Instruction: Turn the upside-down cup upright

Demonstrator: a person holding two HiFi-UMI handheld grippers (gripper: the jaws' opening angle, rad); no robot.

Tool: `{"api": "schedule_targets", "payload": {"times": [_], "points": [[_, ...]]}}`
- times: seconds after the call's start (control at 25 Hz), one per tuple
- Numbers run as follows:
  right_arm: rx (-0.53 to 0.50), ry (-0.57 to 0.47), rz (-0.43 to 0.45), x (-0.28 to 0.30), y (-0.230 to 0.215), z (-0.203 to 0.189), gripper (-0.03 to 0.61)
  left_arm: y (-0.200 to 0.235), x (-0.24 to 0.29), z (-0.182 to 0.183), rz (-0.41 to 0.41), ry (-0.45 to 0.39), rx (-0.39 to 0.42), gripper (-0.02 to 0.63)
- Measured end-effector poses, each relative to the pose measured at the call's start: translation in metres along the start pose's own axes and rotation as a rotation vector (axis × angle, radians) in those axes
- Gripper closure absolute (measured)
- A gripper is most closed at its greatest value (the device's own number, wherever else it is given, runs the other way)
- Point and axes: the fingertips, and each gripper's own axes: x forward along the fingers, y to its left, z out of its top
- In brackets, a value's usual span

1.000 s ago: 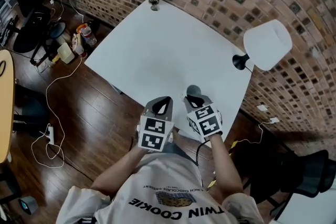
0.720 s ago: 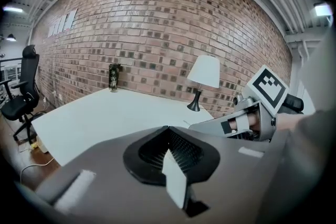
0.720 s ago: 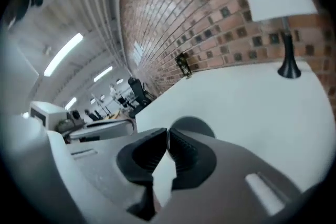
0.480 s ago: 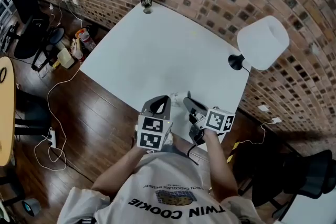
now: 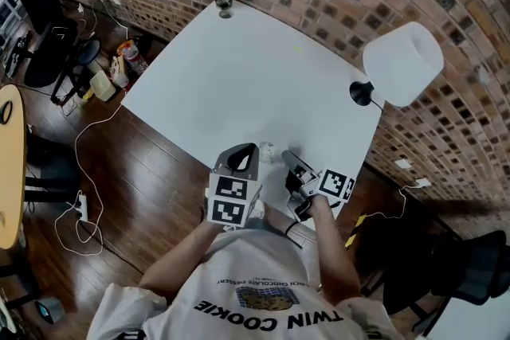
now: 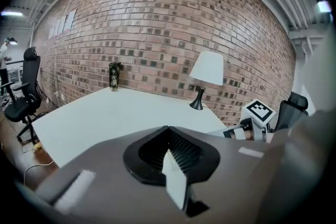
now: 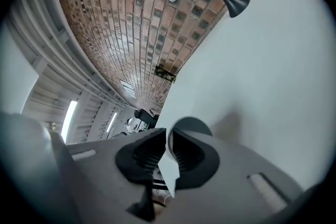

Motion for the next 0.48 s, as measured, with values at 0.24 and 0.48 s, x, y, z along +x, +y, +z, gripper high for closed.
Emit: {"api": "schedule_targets", "payload": {"times": [0.24,0.48], "points": [[-0.006,0.020,-0.032,-0.0006,-0.0004,-0.0055,0.520,0.0021,-0.0019,-0.0024,0.006,0.004,-0.005,0.609],[-0.036,0.026,-0.026,-0.0016,0.0007,-0.0042,0.508,0.0049,-0.0038,-0.0034,0.010,0.002,-0.008,0.609]]}}
